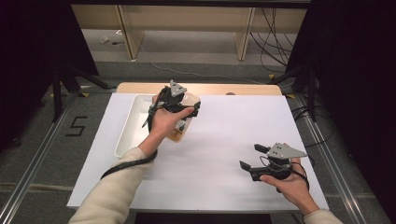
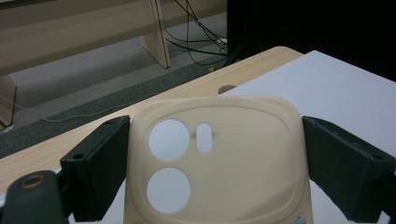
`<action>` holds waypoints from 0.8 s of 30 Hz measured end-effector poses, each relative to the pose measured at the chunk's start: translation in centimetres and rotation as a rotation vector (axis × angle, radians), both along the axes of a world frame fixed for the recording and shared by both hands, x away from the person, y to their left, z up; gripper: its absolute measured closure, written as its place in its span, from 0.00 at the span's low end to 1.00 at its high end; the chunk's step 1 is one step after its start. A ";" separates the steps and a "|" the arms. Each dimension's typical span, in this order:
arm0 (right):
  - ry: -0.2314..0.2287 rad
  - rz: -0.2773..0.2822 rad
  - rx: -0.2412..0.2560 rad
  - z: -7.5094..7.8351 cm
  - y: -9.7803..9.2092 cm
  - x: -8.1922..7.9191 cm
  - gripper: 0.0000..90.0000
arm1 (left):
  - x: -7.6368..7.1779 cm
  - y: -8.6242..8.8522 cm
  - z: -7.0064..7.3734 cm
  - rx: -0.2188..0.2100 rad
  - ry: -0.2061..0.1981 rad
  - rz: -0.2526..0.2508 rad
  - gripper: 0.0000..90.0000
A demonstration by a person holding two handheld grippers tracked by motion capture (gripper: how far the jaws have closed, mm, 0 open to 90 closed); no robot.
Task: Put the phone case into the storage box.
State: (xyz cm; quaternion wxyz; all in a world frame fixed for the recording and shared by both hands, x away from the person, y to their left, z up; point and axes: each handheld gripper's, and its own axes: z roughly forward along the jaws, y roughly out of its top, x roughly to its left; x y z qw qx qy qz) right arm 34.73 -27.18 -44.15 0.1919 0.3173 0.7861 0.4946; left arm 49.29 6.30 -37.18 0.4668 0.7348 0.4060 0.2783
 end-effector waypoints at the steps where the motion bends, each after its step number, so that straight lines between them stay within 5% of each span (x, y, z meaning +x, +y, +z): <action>1: 0.000 0.000 0.000 0.0 0.0 0.0 0.16 | -0.1 0.1 0.1 -0.003 -0.002 0.002 0.13; 24: 0.005 -0.002 -0.003 -0.1 0.1 0.0 0.16 | -1.3 2.7 1.6 -0.054 -0.043 0.047 0.13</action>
